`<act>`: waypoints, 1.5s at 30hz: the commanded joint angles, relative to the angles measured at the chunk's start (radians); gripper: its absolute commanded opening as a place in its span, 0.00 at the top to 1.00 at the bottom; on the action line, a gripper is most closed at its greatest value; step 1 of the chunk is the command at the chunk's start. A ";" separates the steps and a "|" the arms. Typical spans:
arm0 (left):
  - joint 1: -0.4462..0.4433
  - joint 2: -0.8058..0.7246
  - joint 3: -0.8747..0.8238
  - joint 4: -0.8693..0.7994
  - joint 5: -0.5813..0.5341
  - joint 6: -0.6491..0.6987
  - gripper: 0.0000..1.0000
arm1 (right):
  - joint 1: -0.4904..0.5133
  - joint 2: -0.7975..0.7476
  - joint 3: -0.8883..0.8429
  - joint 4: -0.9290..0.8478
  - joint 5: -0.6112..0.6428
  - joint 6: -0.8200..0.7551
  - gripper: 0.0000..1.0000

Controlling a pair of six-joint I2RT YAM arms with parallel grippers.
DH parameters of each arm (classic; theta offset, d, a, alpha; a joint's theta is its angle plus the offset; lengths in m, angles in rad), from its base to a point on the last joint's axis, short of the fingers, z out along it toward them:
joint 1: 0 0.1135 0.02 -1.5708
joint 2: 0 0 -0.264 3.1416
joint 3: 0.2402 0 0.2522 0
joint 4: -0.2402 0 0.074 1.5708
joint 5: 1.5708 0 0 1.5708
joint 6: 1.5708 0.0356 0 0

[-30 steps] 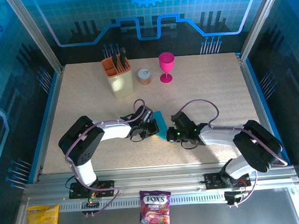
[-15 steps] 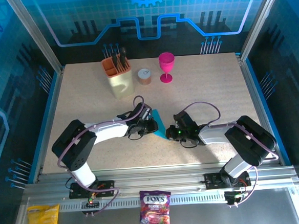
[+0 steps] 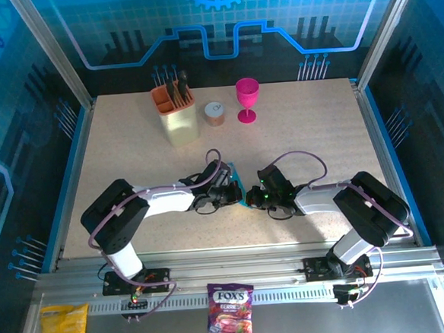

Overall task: Fold a paper plane with a square sheet of paper (pick it up from the middle)
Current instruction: Third fold the triangle at the center of the table.

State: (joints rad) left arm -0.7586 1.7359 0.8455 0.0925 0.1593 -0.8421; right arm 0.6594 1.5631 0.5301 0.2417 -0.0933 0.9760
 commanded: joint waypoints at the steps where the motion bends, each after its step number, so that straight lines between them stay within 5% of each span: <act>1: -0.002 0.030 -0.028 0.058 0.008 -0.035 1.00 | -0.010 0.057 -0.019 -0.186 0.043 -0.016 1.00; 9: 0.022 0.056 -0.071 0.043 -0.072 -0.057 1.00 | -0.014 0.066 -0.022 -0.210 0.060 -0.024 1.00; 45: 0.249 0.123 0.052 -0.065 -0.064 0.102 0.95 | -0.037 0.116 -0.041 -0.190 0.047 -0.033 1.00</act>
State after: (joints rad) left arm -0.5632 1.8259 0.8898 0.0910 0.1844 -0.7780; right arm 0.6464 1.6104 0.5552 0.2733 -0.1143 0.9646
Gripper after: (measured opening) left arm 0.052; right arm 0.061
